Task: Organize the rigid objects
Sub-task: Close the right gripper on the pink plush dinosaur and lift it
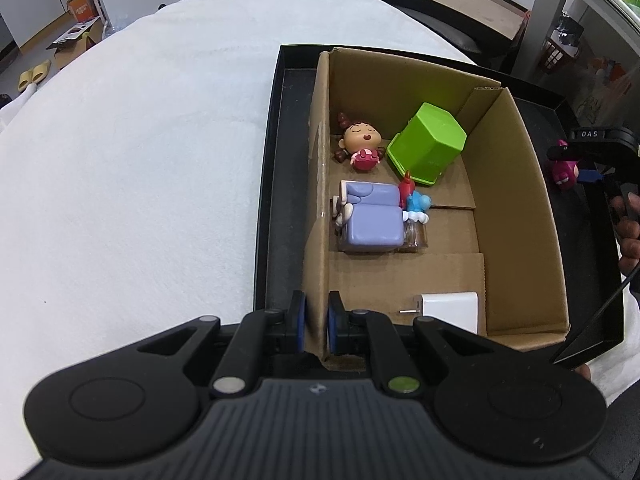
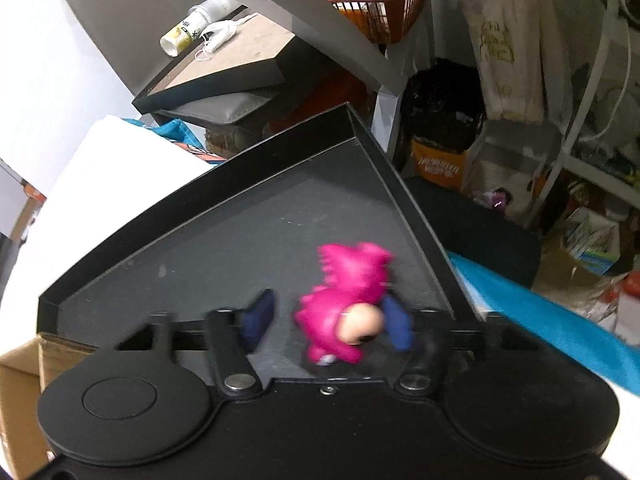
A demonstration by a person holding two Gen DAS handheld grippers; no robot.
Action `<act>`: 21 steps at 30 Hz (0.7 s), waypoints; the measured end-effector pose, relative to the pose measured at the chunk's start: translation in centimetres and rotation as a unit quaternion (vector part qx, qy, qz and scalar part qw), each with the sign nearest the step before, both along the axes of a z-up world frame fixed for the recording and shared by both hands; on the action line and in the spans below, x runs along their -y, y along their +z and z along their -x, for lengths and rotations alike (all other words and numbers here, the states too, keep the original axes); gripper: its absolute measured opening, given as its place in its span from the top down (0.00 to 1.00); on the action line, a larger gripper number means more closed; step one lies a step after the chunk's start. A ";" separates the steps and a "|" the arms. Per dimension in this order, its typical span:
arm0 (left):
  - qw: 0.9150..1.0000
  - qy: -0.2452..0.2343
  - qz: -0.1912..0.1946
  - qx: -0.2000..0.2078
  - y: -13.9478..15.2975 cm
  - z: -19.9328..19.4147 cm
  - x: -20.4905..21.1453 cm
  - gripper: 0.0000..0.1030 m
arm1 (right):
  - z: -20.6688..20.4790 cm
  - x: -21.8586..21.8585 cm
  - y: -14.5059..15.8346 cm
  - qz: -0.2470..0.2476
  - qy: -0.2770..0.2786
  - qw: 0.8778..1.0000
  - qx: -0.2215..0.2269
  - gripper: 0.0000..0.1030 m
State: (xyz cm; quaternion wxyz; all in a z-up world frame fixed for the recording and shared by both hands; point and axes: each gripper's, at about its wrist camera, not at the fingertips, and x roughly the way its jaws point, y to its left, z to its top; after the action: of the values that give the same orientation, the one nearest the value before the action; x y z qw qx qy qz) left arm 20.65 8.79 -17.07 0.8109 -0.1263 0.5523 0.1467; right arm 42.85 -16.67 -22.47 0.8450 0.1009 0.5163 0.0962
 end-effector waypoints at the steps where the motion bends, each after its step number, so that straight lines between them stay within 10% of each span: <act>1: 1.000 0.001 0.000 0.000 0.0 0.0 0.0 0.90 | 0.0 0.1 0.0 -0.003 0.001 1.000 0.001 0.56; 21: 1.000 -0.011 -0.008 0.020 1.1 0.9 0.4 0.90 | 4.5 2.0 3.1 -0.031 0.006 0.999 -0.020 0.57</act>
State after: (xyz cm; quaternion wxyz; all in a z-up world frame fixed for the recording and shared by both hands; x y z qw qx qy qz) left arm 19.74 8.42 -16.02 0.8243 -0.1166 0.5361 0.1398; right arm 38.36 -18.65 -19.42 0.8304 0.1263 0.5302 0.1154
